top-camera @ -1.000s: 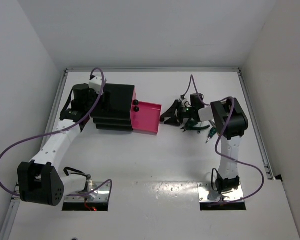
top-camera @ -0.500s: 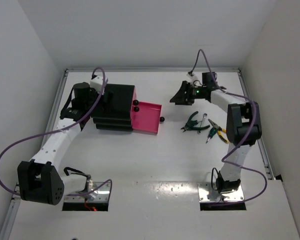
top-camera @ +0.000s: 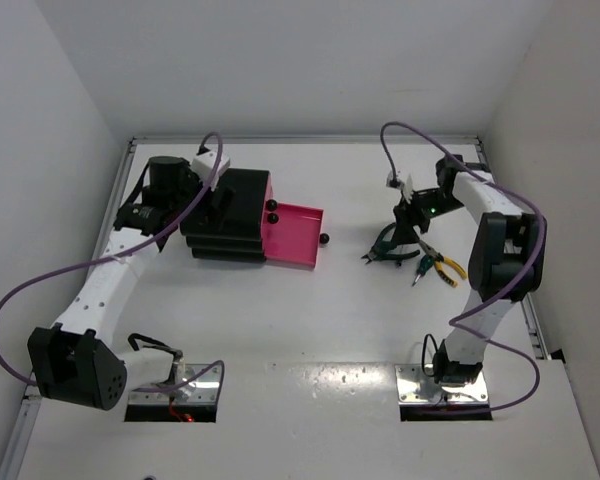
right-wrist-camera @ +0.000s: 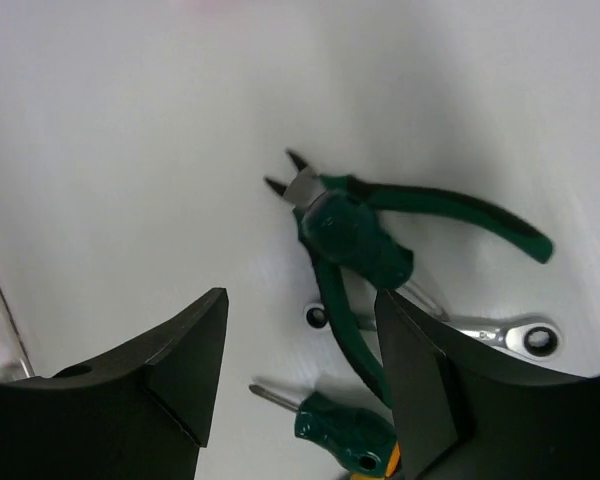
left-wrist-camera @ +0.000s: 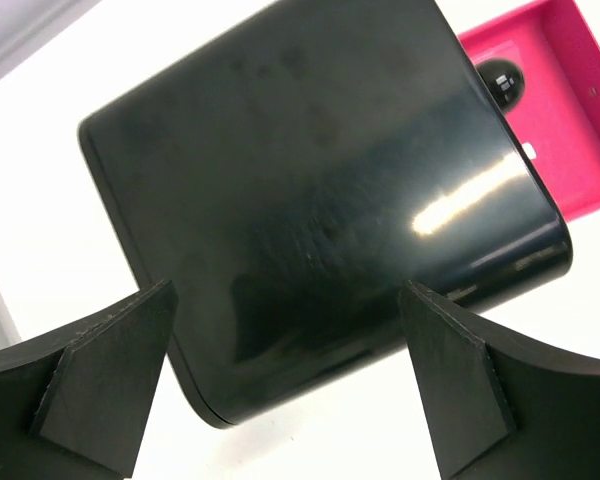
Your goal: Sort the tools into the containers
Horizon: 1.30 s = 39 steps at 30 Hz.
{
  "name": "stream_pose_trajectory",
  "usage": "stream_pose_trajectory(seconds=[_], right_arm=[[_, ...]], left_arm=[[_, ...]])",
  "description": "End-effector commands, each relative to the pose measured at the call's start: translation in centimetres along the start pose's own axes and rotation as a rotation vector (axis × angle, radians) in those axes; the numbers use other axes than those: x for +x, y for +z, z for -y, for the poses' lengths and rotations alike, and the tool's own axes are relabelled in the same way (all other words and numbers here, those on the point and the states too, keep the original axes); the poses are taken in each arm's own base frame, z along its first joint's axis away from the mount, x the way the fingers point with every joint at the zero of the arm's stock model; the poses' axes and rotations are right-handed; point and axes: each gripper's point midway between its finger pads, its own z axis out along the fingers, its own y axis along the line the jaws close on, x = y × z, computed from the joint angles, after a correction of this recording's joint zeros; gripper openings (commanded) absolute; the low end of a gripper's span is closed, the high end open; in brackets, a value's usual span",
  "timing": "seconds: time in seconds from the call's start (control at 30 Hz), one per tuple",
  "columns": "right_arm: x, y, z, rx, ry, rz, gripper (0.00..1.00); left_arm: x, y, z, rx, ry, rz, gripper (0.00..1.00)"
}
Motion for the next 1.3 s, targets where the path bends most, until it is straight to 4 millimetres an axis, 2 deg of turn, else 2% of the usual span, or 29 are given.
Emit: stream_pose_trajectory(seconds=[0.0, 0.03, 0.27, 0.37, 0.53, 0.97, 1.27], right_arm=[[1.3, -0.3, -1.6, -0.059, -0.345, -0.056, 0.61], [2.3, 0.2, -1.7, -0.069, -0.361, -0.070, 0.61], [2.2, 1.2, -0.6, -0.017, -0.458, -0.050, 0.66], [1.5, 1.3, -0.1, 0.001, -0.482, -0.023, 0.69], [1.6, 1.8, 0.4, -0.002, -0.493, -0.014, 0.72], [1.4, 4.8, -0.8, -0.100, -0.529, -0.053, 0.71], [2.0, 6.1, -0.2, -0.090, -0.545, -0.143, 0.68]], left_arm=[[-0.7, -0.3, 0.8, 0.038, 0.013, 0.008, 1.00], [-0.5, -0.1, 0.9, 0.041, 0.011, 0.000, 1.00], [-1.0, -0.1, 0.6, 0.027, -0.005, 0.014, 1.00], [-0.5, 0.2, 0.8, 0.033, -0.008, -0.004, 1.00], [0.0, 1.0, 0.8, 0.037, -0.020, -0.015, 1.00], [0.5, 1.9, 0.4, 0.014, -0.030, -0.034, 1.00], [0.3, 1.9, 0.1, 0.002, -0.029, -0.029, 1.00]])
